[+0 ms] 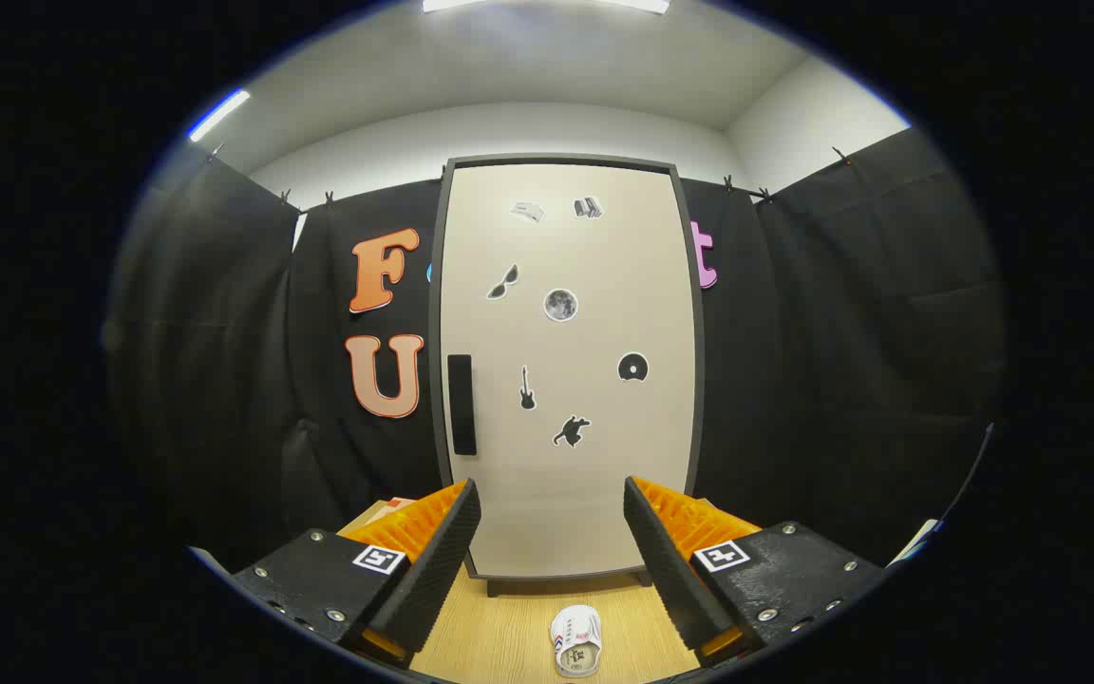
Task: Open the shoe cabinet door, grab the shoes and put them into the shoe cabinet, then close the shoe cabinet door.
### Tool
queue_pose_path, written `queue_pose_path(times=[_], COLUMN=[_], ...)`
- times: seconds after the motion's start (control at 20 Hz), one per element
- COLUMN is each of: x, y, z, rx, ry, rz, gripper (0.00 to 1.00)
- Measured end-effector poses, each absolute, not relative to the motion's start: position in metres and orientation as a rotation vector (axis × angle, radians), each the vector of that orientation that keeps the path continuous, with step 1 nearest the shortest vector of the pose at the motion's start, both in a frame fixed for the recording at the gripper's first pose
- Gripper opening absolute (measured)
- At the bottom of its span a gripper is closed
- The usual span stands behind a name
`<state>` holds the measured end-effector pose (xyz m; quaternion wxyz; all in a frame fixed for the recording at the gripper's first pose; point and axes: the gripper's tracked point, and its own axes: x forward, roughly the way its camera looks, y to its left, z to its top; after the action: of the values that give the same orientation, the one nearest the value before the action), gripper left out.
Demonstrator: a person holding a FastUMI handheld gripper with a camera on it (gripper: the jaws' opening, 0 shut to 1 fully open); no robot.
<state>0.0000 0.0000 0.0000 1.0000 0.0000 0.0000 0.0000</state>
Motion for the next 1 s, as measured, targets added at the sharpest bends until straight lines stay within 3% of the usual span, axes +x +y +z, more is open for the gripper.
queue_pose_path(times=[1.0], x=[0.007], y=[0.008], z=[0.000], rx=[0.006], ry=[-0.005], rz=[0.019], gripper=[0.95])
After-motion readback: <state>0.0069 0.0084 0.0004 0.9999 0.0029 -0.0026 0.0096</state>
